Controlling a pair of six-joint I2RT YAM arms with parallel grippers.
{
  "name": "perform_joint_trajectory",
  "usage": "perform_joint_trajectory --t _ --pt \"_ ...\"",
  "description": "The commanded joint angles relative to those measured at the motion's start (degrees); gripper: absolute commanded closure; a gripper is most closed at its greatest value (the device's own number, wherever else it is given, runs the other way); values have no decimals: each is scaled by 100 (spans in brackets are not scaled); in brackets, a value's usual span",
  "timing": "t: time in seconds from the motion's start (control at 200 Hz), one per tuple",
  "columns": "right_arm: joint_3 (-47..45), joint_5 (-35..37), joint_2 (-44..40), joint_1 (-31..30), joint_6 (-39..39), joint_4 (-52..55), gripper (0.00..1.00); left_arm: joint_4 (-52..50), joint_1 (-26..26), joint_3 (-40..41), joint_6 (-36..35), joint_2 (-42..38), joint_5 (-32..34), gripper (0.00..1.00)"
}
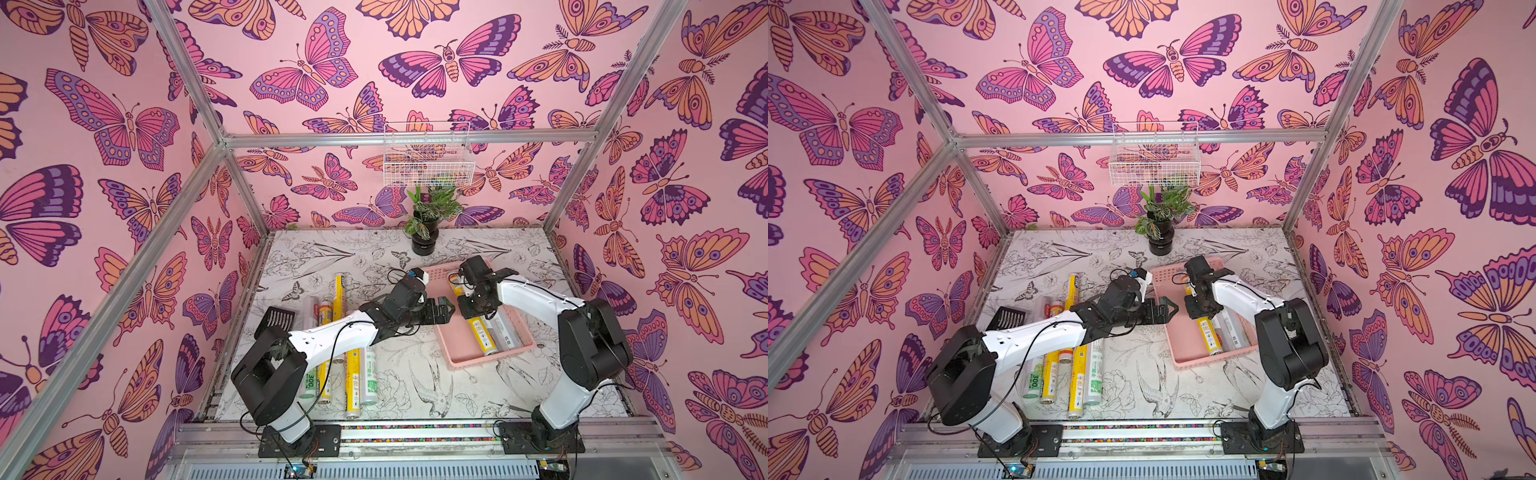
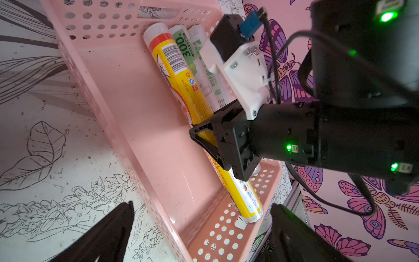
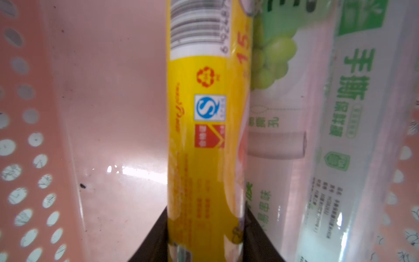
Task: Put the plastic wrap into the basket
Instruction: Place the plastic wrap in the basket.
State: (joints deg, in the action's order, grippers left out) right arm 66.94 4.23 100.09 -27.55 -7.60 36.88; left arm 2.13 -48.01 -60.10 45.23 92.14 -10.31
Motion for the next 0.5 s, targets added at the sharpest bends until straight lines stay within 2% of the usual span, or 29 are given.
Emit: perform_joint_trajectory --t 0.0,0.17,0.496 --pt "144 546 67 -168 83 16 55 77 33 118 -94 -182 42 0" --pt "110 947 60 -276 17 -56 53 69 37 115 -102 -180 48 0" --pt "-55 1232 1 -295 -66 -278 49 72 37 112 -85 -166 28 0"
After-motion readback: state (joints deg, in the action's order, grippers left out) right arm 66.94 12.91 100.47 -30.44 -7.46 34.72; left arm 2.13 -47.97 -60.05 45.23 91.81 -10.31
